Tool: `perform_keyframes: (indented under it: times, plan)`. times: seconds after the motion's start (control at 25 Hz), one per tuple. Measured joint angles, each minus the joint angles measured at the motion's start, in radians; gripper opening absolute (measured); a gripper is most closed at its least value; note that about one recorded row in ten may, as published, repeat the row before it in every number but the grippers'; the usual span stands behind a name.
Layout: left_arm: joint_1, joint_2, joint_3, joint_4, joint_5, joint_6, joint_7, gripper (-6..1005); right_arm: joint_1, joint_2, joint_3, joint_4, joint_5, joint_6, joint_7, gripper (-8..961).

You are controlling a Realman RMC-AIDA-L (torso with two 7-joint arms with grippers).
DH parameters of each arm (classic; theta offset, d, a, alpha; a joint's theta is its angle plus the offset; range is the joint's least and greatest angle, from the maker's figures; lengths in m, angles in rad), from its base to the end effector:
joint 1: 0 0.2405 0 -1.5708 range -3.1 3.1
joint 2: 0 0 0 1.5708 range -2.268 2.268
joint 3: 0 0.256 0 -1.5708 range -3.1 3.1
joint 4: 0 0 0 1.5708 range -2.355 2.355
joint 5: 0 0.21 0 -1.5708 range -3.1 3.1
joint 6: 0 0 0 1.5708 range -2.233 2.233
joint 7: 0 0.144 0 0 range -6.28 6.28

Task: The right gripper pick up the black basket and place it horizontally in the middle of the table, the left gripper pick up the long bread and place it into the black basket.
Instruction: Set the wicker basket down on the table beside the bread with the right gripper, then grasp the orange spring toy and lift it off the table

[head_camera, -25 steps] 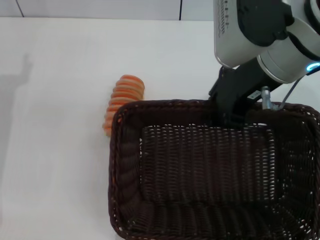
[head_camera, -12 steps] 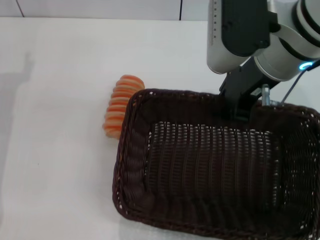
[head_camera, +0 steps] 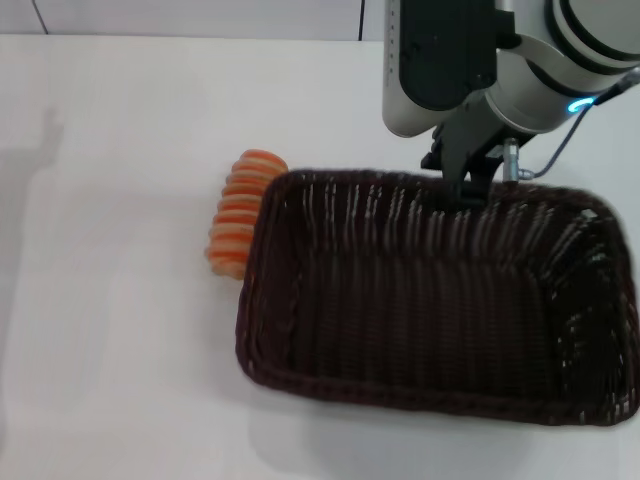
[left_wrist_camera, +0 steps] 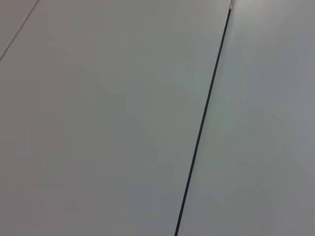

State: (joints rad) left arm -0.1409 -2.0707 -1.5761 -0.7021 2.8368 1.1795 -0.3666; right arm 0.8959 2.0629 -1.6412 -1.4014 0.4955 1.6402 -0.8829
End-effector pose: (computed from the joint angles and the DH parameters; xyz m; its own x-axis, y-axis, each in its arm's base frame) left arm -0.3090 0.3143 0.0964 0.4370 -0.4483 0.7798 0.8677 -0.0181 -0.4967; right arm 0.0712 0.3620 -0.0262 0.8309 0.0320 0.5555 0.1717 -0.9644 -0.2013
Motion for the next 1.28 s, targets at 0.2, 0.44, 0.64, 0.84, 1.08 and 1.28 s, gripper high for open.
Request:
perform_keyframes:
  times: [0.2,0.44,0.64,0.84,1.08,1.28]
  plan:
    - [0.002,0.000,0.012,0.011,-0.025,0.020,0.000,858,0.009,0.002,-0.004,0.004,-0.020,-0.056,0.002,314]
    - [0.000,0.000,0.019,0.013,-0.037,0.026,-0.009,858,0.004,0.009,0.010,0.001,-0.041,-0.216,0.014,342]
    - [-0.005,0.003,0.023,0.010,-0.037,0.021,-0.062,858,-0.053,0.012,0.093,-0.026,-0.026,-0.455,0.088,341]
    - [-0.005,0.009,0.024,0.002,-0.018,0.013,-0.136,858,-0.202,0.020,0.062,-0.070,0.027,-0.826,0.112,340]
    - [-0.002,0.012,0.026,-0.014,0.040,0.007,-0.206,858,-0.398,0.022,-0.100,-0.099,0.043,-1.303,0.163,338]
    - [0.036,0.025,0.089,-0.067,0.051,-0.006,-0.225,858,-0.507,0.023,-0.223,-0.028,0.039,-1.685,0.169,336]
